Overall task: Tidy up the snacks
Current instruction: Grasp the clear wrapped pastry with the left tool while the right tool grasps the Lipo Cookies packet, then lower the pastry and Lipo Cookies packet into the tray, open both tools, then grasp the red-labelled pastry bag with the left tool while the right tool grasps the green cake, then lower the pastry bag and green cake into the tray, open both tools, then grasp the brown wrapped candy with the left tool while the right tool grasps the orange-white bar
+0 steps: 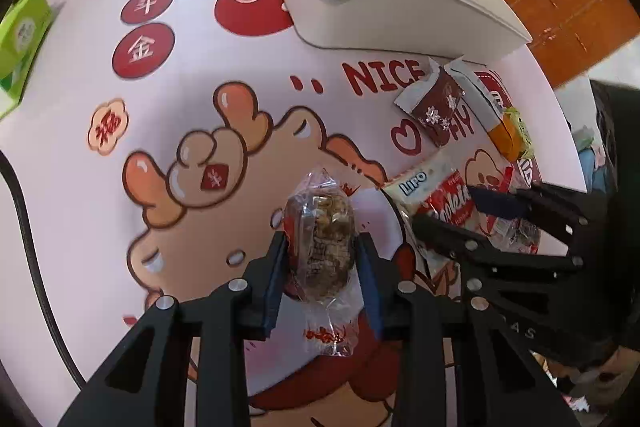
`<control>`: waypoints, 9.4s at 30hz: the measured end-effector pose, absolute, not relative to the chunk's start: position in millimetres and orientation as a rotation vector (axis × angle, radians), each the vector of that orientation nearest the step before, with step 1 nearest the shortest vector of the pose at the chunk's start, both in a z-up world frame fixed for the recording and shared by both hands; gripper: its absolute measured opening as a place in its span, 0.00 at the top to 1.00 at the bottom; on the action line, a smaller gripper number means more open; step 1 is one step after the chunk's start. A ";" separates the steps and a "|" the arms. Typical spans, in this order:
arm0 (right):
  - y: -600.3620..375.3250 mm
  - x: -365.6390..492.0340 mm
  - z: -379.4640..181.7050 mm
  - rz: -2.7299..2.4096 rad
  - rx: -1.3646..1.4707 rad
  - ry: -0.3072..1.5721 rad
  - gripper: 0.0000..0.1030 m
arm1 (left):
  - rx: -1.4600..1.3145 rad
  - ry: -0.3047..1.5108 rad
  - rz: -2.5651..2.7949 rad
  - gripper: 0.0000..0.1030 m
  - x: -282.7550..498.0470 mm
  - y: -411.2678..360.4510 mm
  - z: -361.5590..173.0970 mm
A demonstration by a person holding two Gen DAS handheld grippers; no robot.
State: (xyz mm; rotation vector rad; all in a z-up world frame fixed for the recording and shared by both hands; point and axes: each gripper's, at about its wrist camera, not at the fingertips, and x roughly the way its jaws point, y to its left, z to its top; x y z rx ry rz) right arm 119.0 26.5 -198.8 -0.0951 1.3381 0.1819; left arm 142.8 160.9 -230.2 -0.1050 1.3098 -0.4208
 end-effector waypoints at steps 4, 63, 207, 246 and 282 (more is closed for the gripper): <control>19.3 106.0 -193.7 0.183 -0.093 1.345 0.55 | -0.093 1.309 -0.420 0.69 126.9 153.8 -225.4; -169.9 308.2 -35.1 0.270 0.053 0.953 0.36 | 0.068 0.927 0.009 0.04 295.0 -11.8 -33.4; -153.9 202.1 40.7 0.298 -0.165 0.854 0.63 | 0.175 0.804 -0.116 0.46 214.2 -6.0 47.5; -158.9 288.5 -0.4 0.239 -0.090 0.943 0.41 | 0.079 0.952 -0.093 0.07 305.3 -3.0 -20.7; -152.3 146.2 -27.8 0.335 -0.231 0.825 0.41 | 0.114 0.921 -0.306 0.07 159.7 10.1 -33.4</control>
